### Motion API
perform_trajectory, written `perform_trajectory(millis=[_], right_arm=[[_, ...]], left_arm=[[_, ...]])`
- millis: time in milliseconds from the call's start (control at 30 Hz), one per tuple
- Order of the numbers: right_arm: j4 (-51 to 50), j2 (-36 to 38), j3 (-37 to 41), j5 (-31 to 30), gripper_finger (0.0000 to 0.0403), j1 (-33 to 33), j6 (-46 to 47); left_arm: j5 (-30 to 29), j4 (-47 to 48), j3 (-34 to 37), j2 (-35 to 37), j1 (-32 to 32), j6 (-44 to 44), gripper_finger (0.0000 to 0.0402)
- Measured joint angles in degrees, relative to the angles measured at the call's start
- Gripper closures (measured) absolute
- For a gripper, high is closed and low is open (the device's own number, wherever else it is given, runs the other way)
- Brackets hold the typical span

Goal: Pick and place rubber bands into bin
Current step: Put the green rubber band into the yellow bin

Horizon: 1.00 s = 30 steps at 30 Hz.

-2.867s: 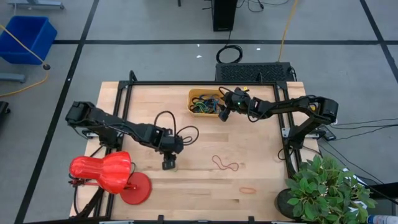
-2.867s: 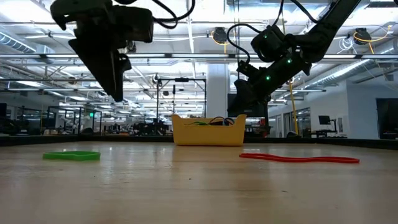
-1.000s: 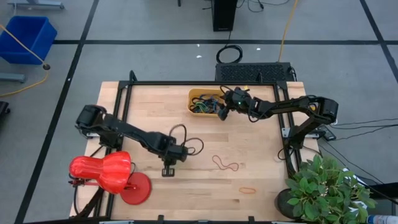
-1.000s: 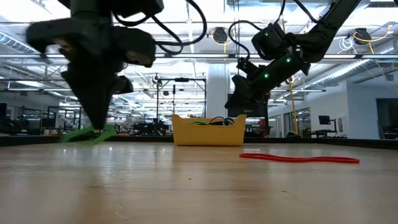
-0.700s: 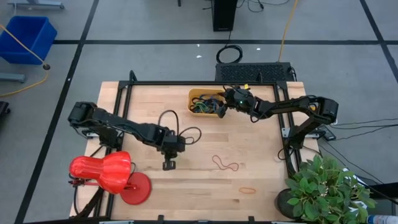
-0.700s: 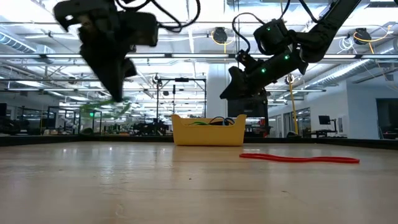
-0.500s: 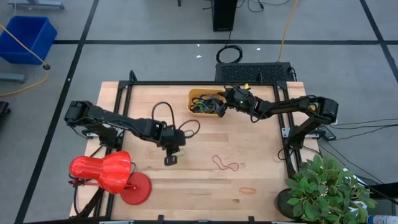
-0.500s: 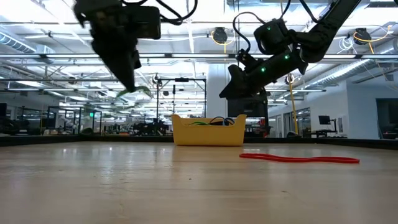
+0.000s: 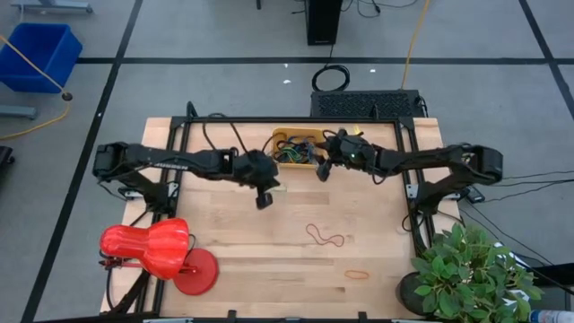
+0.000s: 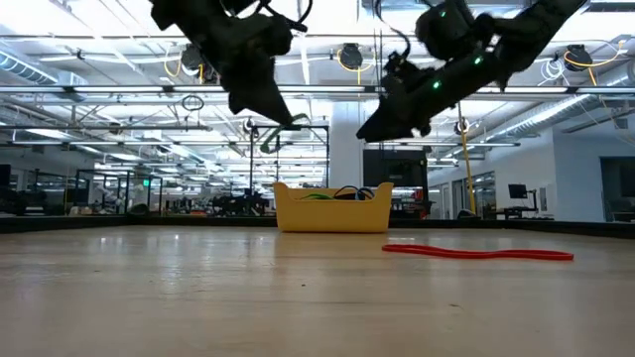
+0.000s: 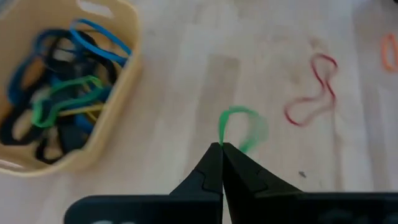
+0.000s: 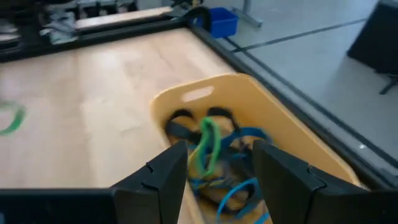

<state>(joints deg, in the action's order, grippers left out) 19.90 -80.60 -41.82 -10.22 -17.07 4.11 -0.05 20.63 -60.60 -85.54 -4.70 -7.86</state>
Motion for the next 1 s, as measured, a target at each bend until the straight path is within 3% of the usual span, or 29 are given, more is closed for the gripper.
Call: perform_trajectory(millis=[167,433,600,1000], right_arm=[[-5.5,5.4,0.0,0.0,0.0228,5.0,3.4],[-5.3,7.9,0.0,0.0,0.0225,13.8,4.4],[-5.8,7.9,0.0,0.0,0.0228,18.6,5.7],[-7.4,7.8,0.0,0.0,0.0225,25.4,9.8]], left_arm=[[-0.3,-4.9,0.0,0.0,-4.1,1.6,0.0396],[-4.8,-15.1,0.0,0.0,-9.1,8.7,0.0395],[-12.0,-16.5,0.0,0.0,-11.5,12.4,0.0394],[-12.3,-17.0,0.0,-0.7,-14.5,13.3,0.0394]])
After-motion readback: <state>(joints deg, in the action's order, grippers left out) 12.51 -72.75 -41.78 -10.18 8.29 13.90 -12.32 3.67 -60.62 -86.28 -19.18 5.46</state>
